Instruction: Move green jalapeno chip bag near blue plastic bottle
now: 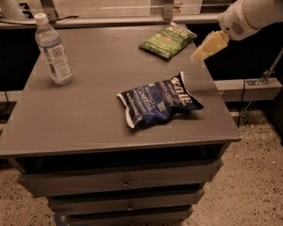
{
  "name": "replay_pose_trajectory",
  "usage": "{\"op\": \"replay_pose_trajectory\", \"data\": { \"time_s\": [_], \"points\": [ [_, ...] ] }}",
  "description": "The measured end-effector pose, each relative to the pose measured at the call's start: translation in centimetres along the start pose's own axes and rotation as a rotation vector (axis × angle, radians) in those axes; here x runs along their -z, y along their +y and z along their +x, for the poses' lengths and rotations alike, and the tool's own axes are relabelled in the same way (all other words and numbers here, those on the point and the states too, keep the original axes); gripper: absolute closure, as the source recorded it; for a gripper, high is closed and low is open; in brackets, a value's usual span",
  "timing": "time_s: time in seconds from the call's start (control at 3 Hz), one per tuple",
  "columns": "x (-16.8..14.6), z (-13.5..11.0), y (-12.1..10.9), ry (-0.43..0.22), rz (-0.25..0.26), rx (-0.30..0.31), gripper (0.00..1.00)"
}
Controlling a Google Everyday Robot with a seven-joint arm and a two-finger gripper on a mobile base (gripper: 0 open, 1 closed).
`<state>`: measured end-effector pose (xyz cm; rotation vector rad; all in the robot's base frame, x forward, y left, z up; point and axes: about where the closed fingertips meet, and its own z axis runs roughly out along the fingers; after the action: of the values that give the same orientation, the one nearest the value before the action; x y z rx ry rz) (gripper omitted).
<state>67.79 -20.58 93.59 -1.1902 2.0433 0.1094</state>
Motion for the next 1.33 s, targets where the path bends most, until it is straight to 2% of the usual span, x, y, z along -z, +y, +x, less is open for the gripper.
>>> {"op": "replay_pose_trajectory", "data": {
  "time_s": [0.33,0.67,1.0,1.33],
  "points": [
    [-1.1,-0.2,-0.2,-0.030,-0.016,-0.026,0.00],
    [-1.1,-0.2,-0.2,-0.029,-0.015,-0.024,0.00],
    [-2.4,-0.8,-0.4,-0.078,-0.001,-0.049,0.00],
    [-5.4,-1.7,-1.4,-0.169,0.037,-0.130,0.00]
  ]
}}
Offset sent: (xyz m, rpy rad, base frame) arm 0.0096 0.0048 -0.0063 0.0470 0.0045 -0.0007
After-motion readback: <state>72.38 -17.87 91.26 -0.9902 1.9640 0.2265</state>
